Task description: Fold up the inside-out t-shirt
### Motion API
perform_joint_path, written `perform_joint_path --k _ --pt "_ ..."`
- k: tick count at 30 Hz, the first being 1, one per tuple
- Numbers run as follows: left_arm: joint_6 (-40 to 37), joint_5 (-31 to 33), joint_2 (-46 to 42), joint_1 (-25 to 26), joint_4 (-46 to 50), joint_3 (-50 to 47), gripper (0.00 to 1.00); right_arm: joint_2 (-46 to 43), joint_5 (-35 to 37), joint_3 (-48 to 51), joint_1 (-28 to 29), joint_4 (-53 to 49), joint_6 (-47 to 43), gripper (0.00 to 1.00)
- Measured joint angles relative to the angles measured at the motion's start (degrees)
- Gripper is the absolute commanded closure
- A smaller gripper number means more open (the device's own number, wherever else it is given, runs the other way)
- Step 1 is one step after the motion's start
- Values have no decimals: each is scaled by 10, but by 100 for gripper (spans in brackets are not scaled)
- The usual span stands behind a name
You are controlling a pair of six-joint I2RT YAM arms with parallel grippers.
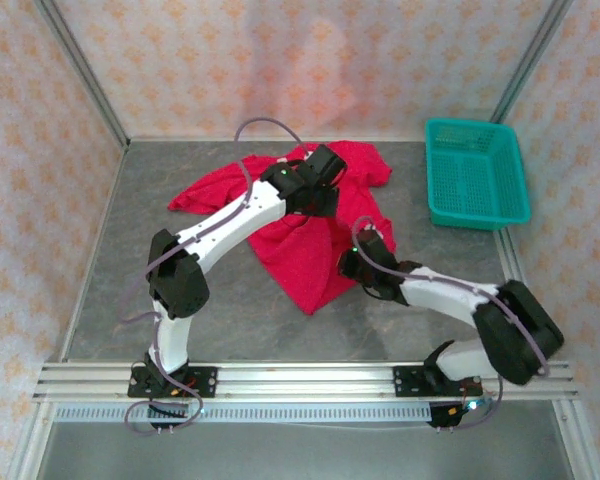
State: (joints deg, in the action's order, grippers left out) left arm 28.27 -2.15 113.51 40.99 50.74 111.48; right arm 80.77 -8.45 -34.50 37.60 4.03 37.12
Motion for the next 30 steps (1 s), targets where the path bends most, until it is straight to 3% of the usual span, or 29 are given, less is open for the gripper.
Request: perform_joint_path --k 7,13,17,22,30 --pt "3 -6 -23 0 26 10 100 200 5 -124 5 80 -13 93" --pt "13 -15 -90 -9 28 18 100 260 7 -234 2 147 -4 84" --pt "28 -28 -127 -9 28 27 100 289 10 -274 -2 181 8 69" --pt "54 -57 -153 -5 17 29 100 362 12 -366 -13 179 22 42" --pt "99 -82 -156 26 -14 44 100 467 37 -560 -11 80 51 21"
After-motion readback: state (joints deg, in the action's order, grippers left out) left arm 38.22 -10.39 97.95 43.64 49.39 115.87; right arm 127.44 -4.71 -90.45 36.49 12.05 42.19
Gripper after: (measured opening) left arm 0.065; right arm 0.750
